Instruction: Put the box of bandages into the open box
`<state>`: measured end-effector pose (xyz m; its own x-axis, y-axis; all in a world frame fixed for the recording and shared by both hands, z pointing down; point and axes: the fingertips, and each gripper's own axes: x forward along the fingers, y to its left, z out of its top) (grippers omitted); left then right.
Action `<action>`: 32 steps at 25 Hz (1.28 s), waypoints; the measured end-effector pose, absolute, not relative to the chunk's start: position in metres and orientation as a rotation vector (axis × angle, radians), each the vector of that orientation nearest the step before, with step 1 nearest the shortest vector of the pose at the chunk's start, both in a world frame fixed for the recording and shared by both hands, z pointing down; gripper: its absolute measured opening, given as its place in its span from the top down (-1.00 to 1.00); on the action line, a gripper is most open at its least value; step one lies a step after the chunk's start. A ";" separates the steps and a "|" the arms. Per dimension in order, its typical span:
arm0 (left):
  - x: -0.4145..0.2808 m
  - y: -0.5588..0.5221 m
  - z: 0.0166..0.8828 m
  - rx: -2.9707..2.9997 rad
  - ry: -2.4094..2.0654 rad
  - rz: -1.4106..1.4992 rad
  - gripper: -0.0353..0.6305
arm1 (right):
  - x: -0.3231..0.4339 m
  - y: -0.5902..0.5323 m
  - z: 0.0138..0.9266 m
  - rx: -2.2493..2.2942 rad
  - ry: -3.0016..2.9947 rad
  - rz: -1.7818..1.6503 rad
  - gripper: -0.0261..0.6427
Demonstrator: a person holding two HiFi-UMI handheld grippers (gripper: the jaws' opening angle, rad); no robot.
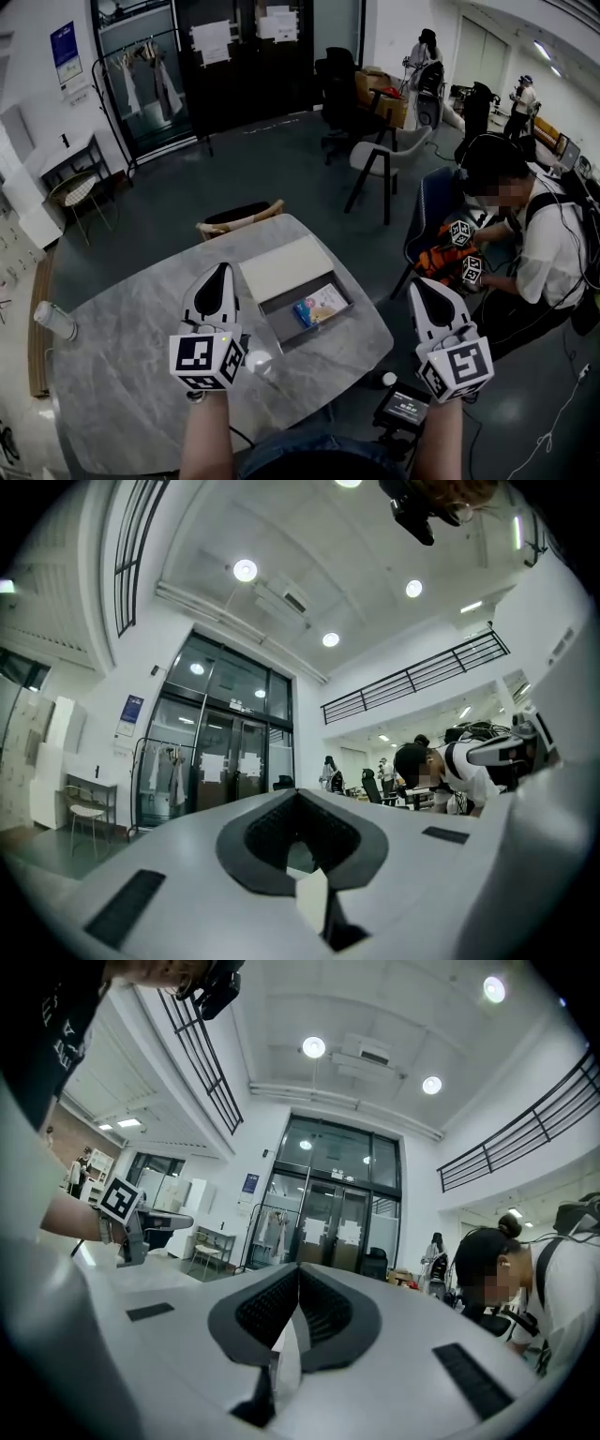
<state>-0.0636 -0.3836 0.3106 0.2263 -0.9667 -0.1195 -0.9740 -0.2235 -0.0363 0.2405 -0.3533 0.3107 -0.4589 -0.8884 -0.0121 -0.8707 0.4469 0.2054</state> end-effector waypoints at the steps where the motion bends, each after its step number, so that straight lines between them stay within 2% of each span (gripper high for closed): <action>1: -0.067 -0.382 0.308 -2.367 1.890 0.111 0.86 | 0.239 -0.354 0.307 1.587 -2.594 -0.288 0.84; 14: -0.125 -0.349 0.301 -2.228 2.015 0.167 0.86 | 0.207 -0.366 0.307 1.583 -2.655 -0.295 0.84; 32: -0.131 -0.353 0.309 -2.255 2.041 0.185 0.86 | 0.199 -0.374 0.317 1.543 -2.641 -0.267 0.85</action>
